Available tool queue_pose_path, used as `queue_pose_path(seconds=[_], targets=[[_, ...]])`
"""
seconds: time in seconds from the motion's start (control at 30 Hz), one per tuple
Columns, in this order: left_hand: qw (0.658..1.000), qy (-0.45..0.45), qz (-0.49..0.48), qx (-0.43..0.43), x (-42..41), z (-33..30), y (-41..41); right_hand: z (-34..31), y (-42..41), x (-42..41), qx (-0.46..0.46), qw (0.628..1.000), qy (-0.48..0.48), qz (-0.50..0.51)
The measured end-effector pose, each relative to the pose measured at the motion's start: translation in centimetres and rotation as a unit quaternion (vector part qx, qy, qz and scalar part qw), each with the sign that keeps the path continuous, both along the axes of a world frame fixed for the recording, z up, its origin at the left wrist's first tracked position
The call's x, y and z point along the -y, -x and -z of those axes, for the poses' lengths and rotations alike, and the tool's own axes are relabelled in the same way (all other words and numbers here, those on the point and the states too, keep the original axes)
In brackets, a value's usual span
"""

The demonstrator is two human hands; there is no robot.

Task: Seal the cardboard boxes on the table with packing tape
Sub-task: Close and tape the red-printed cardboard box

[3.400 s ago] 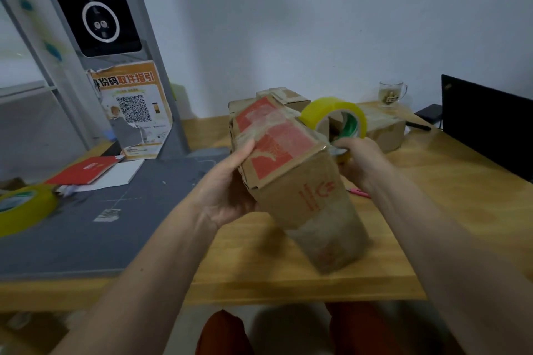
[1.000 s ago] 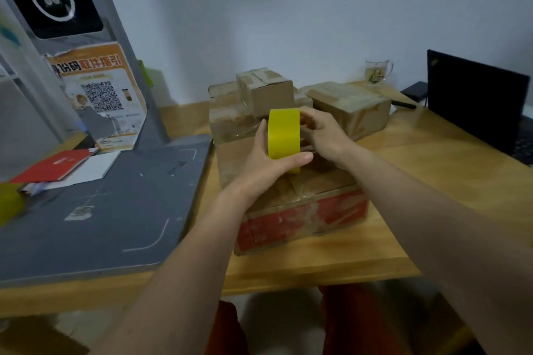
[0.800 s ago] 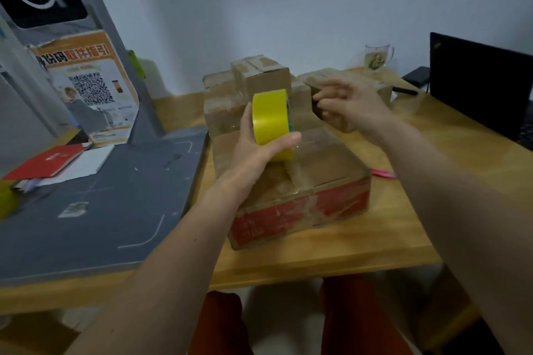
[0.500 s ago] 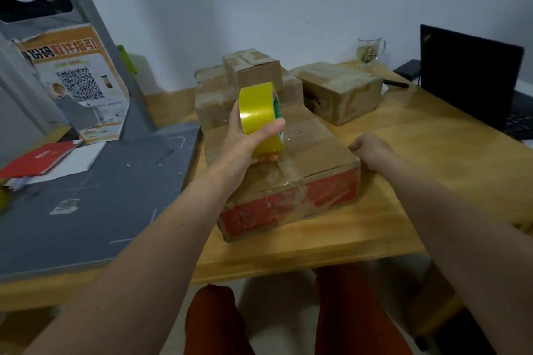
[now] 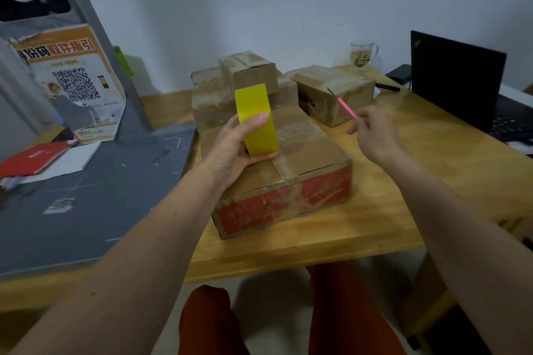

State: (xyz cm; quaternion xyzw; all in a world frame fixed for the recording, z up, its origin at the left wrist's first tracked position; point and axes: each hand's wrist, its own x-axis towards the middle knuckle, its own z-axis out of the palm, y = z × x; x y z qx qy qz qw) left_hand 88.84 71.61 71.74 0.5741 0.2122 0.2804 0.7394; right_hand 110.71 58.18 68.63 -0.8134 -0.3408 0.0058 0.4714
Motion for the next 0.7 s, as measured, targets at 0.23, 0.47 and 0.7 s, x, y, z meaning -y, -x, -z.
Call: queue_pose_path(seconds=[0.23, 0.47, 0.7], targets=[[1.0, 0.017, -0.006, 0.004, 0.2, -0.2, 0.2, -2.3, 5.3, 2.9, 0.148, 0.967, -0.111, -0.177], [1.0, 0.007, -0.005, 0.007, 0.4, -0.4, 0.1, -2.3, 7.9, 4.2, 0.313, 0.924, 0.091, -0.201], [1.0, 0.011, 0.001, 0.016, 0.3, -0.3, 0.2, -2.5, 8.7, 3.5, 0.352, 0.911, 0.115, -0.18]])
